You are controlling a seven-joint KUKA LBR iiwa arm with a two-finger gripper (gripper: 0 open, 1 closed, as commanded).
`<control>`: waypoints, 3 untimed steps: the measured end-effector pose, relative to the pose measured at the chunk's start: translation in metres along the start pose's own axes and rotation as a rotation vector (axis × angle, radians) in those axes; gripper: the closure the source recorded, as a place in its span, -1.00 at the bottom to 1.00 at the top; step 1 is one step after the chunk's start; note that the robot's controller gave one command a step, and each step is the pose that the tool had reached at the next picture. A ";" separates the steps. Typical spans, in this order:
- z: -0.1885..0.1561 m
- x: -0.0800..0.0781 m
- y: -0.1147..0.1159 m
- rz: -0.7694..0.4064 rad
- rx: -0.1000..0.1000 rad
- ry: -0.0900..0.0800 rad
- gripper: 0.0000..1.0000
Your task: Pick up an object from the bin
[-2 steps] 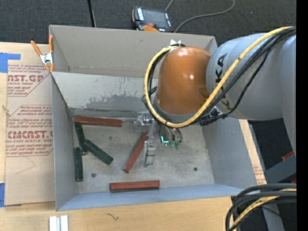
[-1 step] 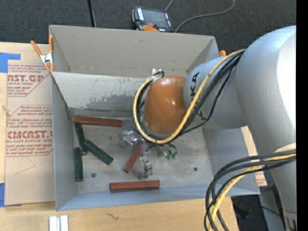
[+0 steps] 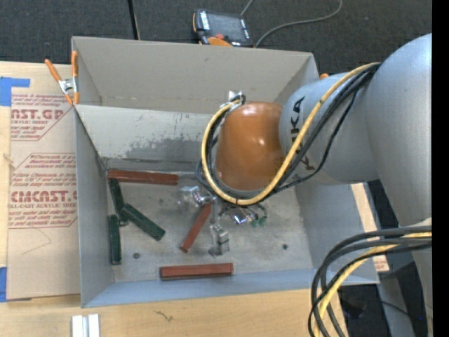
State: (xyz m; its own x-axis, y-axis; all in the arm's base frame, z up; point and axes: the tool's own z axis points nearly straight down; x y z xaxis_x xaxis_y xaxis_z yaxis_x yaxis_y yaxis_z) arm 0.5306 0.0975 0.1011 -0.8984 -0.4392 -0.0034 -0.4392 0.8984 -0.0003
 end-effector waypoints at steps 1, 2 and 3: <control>-0.001 -0.013 -0.004 -0.166 -0.001 0.001 -1.00; 0.033 -0.016 -0.006 -0.248 -0.002 0.004 -1.00; 0.033 -0.016 -0.005 -0.247 -0.003 0.002 -1.00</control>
Offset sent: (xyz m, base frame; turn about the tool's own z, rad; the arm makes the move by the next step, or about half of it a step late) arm 0.0130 0.0013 0.0014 -0.1659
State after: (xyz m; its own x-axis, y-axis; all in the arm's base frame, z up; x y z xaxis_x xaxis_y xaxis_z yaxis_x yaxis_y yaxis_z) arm 0.5477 0.1003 0.0679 -0.7638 -0.6455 -0.0019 -0.6455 0.7638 0.0017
